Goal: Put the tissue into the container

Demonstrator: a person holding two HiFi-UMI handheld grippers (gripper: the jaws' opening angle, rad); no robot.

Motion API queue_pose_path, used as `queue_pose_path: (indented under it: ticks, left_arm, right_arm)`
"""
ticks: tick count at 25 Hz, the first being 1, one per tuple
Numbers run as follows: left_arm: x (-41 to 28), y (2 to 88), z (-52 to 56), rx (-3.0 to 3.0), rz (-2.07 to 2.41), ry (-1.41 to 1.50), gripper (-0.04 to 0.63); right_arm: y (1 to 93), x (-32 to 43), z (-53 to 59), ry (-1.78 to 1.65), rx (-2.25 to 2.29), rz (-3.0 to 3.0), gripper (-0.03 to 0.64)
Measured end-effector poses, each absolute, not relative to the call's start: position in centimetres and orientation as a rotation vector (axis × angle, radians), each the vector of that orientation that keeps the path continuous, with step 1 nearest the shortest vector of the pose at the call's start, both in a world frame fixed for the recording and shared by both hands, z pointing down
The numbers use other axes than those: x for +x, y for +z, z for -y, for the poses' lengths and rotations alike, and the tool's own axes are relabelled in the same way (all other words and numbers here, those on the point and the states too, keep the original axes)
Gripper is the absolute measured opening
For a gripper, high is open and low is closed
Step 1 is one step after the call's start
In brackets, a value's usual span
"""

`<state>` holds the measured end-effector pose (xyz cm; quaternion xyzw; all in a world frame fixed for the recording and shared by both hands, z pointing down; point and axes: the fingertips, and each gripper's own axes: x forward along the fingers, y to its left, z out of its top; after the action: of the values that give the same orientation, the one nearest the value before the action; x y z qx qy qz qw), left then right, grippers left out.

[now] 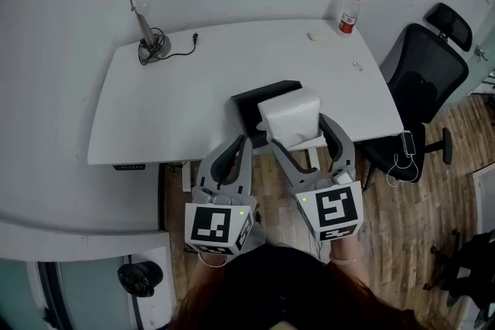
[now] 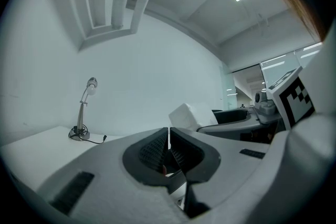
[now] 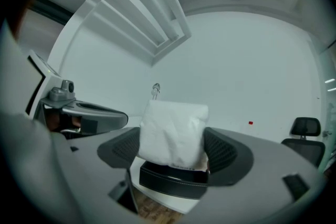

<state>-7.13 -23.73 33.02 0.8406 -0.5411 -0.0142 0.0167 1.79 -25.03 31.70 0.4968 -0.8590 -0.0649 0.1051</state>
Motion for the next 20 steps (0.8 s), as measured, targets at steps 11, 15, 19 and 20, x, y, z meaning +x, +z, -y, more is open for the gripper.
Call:
queue_pose_path:
  ticks: [11,15,19,20]
  left_arm:
    - [-8.7,33.5,26.6,2.610,1.647,-0.068,0.034]
    - [-9.2,34.1,27.7,2.601,1.630,-0.066,0.034]
    - [-9.6,34.6,28.6,2.591,1.616,-0.066,0.034]
    - [-9.7,34.6,28.9,2.589,1.613,-0.067,0.034]
  right_arm:
    - [34.2,1.1,28.6,-0.133,1.484,2.457,0.400]
    - [35.3,0.7,29.7,-0.117,1.471,2.427,0.400]
    - [36.4,0.2,30.7,-0.093,1.446,2.404,0.400]
    - [36.7,0.1,30.9,-0.087,1.441,2.399,0.400]
